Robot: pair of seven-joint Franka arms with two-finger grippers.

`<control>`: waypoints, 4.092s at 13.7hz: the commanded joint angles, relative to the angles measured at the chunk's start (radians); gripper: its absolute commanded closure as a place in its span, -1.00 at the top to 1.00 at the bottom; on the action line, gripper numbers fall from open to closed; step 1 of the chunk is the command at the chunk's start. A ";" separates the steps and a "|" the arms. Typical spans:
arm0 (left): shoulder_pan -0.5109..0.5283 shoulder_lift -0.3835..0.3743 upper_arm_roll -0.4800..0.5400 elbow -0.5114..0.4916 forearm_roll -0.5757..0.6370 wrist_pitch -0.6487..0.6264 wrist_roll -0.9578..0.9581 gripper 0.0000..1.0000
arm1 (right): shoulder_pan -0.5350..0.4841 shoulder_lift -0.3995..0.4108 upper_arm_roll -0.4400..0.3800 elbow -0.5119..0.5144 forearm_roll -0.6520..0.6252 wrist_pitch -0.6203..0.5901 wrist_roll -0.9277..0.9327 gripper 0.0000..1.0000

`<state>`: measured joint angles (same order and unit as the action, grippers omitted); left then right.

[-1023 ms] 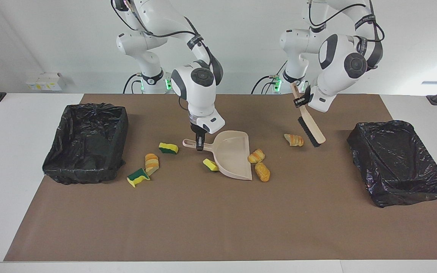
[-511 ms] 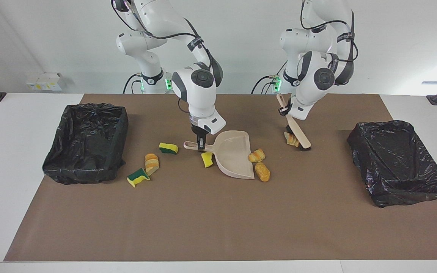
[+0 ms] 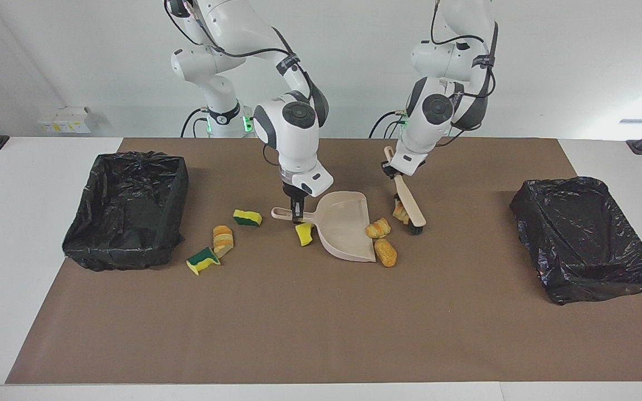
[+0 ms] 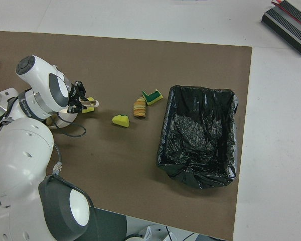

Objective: Sweep and dump trash in bin
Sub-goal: 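Sweep the bread pieces toward the dustpan with the left gripper's brush, then brush the remaining bread into the dustpan held by the right gripper, then carry the loaded dustpan with the right gripper to the nearby bin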

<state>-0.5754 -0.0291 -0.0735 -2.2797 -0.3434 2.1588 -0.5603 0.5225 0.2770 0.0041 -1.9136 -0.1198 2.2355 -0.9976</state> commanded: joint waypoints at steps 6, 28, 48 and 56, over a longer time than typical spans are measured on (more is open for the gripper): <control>0.090 0.004 0.029 0.215 0.163 -0.337 0.127 -1.00 | 0.005 0.018 0.005 -0.001 0.016 0.009 0.019 -1.00; 0.148 0.178 0.021 0.267 0.146 -0.283 0.565 -1.00 | 0.011 -0.004 0.005 -0.008 0.000 -0.088 0.143 -1.00; 0.342 0.003 0.063 0.494 0.328 -0.580 0.566 -1.00 | -0.249 -0.180 -0.010 0.079 0.017 -0.312 -0.112 -1.00; 0.454 -0.044 0.064 0.413 0.327 -0.583 0.570 -1.00 | -0.564 -0.271 -0.013 0.080 0.000 -0.378 -0.577 -1.00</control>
<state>-0.1605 -0.0327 -0.0016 -1.8184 -0.0286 1.5869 0.0023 0.0226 0.0406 -0.0218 -1.8319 -0.1214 1.8948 -1.4756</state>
